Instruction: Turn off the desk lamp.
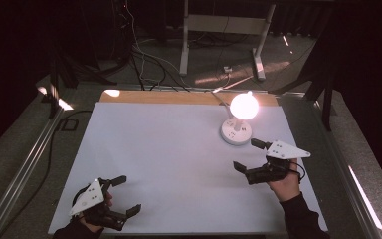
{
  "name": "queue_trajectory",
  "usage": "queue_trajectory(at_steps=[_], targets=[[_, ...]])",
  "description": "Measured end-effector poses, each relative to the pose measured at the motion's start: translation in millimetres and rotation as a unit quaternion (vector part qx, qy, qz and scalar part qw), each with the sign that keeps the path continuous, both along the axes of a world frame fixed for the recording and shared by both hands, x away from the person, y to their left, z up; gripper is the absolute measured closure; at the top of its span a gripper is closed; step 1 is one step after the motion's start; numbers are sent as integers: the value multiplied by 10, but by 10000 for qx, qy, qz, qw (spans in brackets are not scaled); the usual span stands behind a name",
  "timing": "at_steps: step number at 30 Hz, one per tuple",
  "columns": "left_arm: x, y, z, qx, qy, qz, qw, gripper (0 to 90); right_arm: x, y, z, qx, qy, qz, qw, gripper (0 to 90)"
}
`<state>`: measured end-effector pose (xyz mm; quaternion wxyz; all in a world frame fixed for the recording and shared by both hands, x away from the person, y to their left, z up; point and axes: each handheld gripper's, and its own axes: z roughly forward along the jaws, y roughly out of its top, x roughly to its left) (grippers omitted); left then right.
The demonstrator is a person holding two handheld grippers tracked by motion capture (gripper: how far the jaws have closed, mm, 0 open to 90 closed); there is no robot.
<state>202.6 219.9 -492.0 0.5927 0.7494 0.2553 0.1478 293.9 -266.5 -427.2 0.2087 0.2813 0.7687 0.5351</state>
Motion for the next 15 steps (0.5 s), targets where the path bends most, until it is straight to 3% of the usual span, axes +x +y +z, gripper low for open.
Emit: queue_trajectory(at_steps=[8,15], targets=[[1,0,-1,-3,8,-1,10000,4,173,-92,-42,145,84,-273,9995,0],[0,-3,-1,-4,10,-7,10000,4,318,-156,-68,11,156,-629,9979,0]])
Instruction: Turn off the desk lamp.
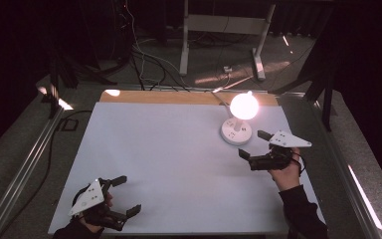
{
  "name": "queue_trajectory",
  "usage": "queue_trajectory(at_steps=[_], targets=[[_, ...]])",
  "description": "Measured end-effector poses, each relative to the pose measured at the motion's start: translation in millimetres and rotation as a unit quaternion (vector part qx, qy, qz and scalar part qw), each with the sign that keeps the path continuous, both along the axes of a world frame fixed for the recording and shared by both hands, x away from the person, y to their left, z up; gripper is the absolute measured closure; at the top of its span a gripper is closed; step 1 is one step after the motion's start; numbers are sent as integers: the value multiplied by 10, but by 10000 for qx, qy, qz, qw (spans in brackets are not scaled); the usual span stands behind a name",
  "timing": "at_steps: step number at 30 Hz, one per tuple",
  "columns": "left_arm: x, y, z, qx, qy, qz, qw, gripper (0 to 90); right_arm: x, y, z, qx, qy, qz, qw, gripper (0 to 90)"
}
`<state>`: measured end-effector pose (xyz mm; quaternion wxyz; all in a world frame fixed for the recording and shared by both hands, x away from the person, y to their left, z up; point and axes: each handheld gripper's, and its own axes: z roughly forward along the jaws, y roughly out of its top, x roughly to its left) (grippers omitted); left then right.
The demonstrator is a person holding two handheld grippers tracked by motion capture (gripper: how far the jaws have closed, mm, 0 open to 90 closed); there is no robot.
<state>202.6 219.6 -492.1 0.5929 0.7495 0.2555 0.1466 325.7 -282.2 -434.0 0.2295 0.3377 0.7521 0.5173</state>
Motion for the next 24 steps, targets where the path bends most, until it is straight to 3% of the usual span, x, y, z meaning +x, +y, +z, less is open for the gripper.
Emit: queue_trajectory(at_steps=[2,9,15,24], targets=[[1,2,0,-9,2,2,10000,4,54,-21,-14,36,68,-234,9997,0],[1,0,1,-12,2,-2,10000,4,202,-110,-99,-81,174,-506,9985,0],[2,-2,0,-16,-3,-7,10000,4,346,-131,-188,-295,331,-671,9968,0],[2,0,0,-29,-8,-12,10000,4,523,-121,-350,-380,627,-912,9931,0]])
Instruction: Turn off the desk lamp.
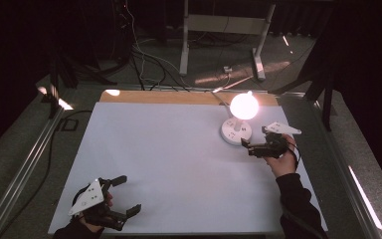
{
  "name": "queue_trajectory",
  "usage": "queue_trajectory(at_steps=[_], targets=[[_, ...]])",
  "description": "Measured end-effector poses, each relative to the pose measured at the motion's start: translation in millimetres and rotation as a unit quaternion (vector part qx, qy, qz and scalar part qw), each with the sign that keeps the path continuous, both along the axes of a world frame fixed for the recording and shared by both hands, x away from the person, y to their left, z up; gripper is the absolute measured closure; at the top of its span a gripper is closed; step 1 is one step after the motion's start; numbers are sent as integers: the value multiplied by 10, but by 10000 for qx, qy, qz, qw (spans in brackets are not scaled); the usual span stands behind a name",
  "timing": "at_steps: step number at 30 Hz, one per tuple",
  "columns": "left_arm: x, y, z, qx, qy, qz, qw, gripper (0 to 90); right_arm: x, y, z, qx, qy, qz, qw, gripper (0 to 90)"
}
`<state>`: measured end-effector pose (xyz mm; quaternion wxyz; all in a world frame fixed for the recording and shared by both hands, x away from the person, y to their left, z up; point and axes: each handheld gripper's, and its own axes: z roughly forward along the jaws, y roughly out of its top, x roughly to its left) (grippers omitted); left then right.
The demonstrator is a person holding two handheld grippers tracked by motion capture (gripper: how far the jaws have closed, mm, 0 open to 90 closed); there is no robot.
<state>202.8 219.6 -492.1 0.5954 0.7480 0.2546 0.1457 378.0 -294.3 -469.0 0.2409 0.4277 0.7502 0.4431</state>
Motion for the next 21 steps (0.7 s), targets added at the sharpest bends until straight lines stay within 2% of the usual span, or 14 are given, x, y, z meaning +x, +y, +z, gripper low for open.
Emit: queue_trajectory(at_steps=[3,8,12,19,21], targets=[[-1,-1,2,2,-9,-4,10000,4,41,28,-50,-59,131,-168,9998,40],[0,5,4,3,-15,-10,10000,4,82,57,-102,-93,178,-314,9993,141],[-1,5,2,-14,-8,-15,10000,4,115,69,-130,-132,220,-388,9989,293],[1,3,0,-19,-2,-23,10000,4,210,101,-175,-423,227,-607,9970,573],[1,4,0,-19,-6,-25,10000,4,237,102,-181,-435,245,-635,9967,652]])
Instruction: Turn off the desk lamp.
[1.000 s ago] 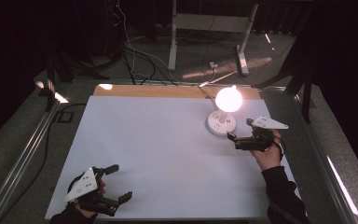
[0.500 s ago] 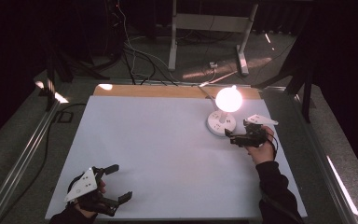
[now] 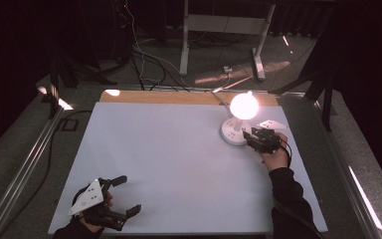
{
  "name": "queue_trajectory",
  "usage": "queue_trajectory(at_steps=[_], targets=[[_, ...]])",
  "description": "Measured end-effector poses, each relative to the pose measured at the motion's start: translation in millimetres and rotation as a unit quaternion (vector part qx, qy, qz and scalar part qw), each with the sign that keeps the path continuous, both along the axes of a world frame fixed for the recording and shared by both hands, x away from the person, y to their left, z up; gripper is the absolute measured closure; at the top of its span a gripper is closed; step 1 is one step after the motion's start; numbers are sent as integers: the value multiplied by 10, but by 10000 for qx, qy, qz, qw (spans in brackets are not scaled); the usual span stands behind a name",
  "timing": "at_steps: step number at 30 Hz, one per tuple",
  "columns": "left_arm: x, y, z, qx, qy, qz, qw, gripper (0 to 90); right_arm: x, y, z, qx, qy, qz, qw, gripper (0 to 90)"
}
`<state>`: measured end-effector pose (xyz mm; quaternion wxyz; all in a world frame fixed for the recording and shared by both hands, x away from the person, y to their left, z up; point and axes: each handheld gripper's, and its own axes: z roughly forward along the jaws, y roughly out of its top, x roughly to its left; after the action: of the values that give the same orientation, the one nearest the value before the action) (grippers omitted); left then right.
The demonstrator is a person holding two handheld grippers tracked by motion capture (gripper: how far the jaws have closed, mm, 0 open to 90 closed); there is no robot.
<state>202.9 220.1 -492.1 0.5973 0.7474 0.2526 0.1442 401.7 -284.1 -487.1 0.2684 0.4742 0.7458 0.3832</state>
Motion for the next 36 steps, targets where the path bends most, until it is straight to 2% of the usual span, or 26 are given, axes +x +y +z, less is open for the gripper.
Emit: queue_trajectory(at_steps=[4,5,6,10,17,26,36], targets=[[2,2,-4,-5,0,-3,10000,4,45,4,-13,-22,23,-74,10000,784],[2,1,-4,1,2,-5,10000,4,45,4,-13,-22,23,-74,10000,784],[1,1,-5,-2,1,-6,10000,4,67,5,-28,-57,35,-114,9999,832],[2,2,-6,-9,5,-6,10000,4,98,15,-53,-87,86,-180,9998,896],[2,-1,-8,1,11,-3,10000,4,151,55,-102,-140,157,-199,9996,900],[3,1,-13,-8,18,4,10000,4,176,84,-152,-31,234,-184,9996,900],[2,3,-12,-11,13,6,10000,4,184,109,-185,-82,269,-182,9994,900]])
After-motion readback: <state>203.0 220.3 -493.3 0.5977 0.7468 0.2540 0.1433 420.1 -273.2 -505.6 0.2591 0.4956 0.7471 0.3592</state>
